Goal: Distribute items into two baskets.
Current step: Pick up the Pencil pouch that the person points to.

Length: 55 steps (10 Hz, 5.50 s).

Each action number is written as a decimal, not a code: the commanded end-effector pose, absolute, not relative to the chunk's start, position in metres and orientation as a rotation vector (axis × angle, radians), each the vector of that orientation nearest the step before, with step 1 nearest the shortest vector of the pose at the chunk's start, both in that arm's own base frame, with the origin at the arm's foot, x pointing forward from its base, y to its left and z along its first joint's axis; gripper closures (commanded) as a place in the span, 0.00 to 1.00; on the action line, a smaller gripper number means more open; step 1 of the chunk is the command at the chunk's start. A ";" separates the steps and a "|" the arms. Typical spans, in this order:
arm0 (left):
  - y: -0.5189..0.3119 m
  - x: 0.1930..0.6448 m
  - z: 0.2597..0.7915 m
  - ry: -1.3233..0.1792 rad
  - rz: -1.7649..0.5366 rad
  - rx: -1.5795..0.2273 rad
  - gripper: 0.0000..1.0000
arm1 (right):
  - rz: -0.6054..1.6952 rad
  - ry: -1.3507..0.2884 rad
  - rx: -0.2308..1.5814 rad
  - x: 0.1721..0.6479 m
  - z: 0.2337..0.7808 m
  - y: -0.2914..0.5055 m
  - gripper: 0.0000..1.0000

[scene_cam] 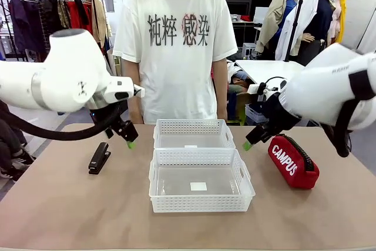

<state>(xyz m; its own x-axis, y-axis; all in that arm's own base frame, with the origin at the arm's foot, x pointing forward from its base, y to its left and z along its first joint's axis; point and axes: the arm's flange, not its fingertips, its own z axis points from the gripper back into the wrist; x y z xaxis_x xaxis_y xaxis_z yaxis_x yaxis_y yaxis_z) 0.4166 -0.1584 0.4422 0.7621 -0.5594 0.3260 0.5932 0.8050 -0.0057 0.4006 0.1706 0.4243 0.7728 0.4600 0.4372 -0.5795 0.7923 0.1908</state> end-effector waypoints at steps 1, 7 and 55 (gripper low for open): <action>-0.148 0.431 0.448 -0.287 -0.592 -0.273 0.00 | 0.521 -0.310 0.489 0.423 0.431 0.161 0.00; -0.147 0.438 0.462 -0.336 -0.500 -0.452 0.00 | 0.418 -0.247 0.646 0.427 0.443 0.160 0.00; -0.136 0.477 0.553 -0.187 0.006 -1.479 0.00 | -0.001 -0.010 1.483 0.518 0.535 0.133 0.00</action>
